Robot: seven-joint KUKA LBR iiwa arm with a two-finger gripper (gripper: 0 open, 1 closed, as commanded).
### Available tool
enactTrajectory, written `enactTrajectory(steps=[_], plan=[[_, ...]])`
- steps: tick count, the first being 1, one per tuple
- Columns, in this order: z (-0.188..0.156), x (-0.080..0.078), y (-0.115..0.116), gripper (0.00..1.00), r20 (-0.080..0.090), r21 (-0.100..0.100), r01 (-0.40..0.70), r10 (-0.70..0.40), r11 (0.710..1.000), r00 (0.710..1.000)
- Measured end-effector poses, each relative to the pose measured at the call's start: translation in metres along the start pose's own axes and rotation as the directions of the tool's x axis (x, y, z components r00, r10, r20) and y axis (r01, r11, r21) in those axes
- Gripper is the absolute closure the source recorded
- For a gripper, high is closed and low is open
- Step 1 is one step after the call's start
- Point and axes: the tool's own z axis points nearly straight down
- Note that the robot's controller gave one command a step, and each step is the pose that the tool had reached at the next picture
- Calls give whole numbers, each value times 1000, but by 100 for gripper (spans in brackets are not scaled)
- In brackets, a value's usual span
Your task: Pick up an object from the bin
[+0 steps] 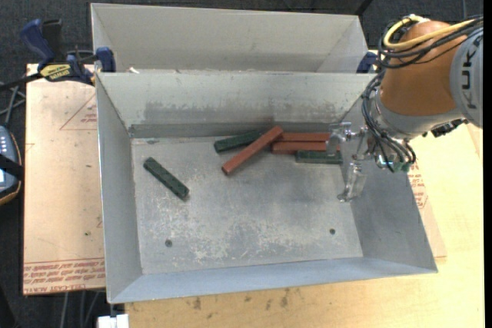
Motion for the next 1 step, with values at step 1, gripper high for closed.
enactTrajectory(steps=[1], plan=[[-4, -2, 0, 0, 7, 1, 3, -3, 1000, 1000]])
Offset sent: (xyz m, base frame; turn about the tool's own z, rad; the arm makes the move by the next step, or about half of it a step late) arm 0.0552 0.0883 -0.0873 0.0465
